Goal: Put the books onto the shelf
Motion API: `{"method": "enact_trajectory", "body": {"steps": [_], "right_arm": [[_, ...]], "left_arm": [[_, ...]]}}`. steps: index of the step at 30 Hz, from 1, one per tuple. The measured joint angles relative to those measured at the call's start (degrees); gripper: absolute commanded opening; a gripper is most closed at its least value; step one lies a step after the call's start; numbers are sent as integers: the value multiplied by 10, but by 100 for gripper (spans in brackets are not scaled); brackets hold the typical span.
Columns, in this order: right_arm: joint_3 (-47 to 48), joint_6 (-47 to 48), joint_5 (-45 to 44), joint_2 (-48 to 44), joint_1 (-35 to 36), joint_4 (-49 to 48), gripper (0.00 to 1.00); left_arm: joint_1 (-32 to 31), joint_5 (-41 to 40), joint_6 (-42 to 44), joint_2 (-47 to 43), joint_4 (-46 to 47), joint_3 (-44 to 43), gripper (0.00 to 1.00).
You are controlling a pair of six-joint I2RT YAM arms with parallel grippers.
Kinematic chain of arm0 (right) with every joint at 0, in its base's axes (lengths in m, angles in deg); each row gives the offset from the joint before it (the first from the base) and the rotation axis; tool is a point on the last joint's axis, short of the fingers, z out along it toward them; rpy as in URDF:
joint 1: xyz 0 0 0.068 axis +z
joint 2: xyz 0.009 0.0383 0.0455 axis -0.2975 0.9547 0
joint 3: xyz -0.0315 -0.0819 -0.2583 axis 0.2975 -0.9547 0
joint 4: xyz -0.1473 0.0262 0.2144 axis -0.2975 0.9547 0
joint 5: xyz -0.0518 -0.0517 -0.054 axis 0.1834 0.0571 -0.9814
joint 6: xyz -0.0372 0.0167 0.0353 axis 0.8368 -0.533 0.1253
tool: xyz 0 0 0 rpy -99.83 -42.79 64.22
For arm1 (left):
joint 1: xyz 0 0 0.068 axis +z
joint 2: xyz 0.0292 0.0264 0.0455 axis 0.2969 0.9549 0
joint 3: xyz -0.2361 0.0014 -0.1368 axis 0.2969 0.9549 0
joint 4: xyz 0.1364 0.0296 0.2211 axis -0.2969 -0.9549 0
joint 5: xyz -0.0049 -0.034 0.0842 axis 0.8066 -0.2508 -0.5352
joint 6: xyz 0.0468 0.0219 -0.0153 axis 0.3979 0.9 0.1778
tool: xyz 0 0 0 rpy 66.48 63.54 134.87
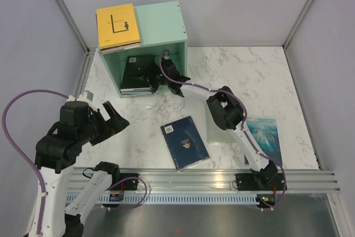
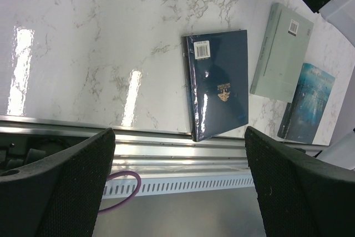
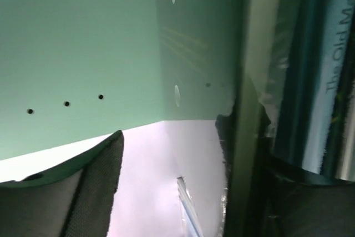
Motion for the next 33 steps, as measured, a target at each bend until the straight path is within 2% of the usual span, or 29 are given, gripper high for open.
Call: {"method": "enact_trajectory", "body": {"steps": [3, 8, 21, 27, 33], "right_arm": [[-12, 4, 1, -3, 0, -1, 86], [-81, 12, 8, -48, -2, -10, 87], [-110, 101, 35, -103, -5, 154, 89], [-127, 136, 28, -112, -5, 224, 86], [-130, 153, 5, -132, -5, 254, 80]], "left_arm": [[0, 0, 4, 8, -1, -1, 100], [0, 0, 7, 12, -1, -1, 100], [0, 2, 9, 13, 12, 6, 100], [0, 5, 9, 9, 18, 13, 100], [0, 5, 8, -3, 18, 21, 100]]}}
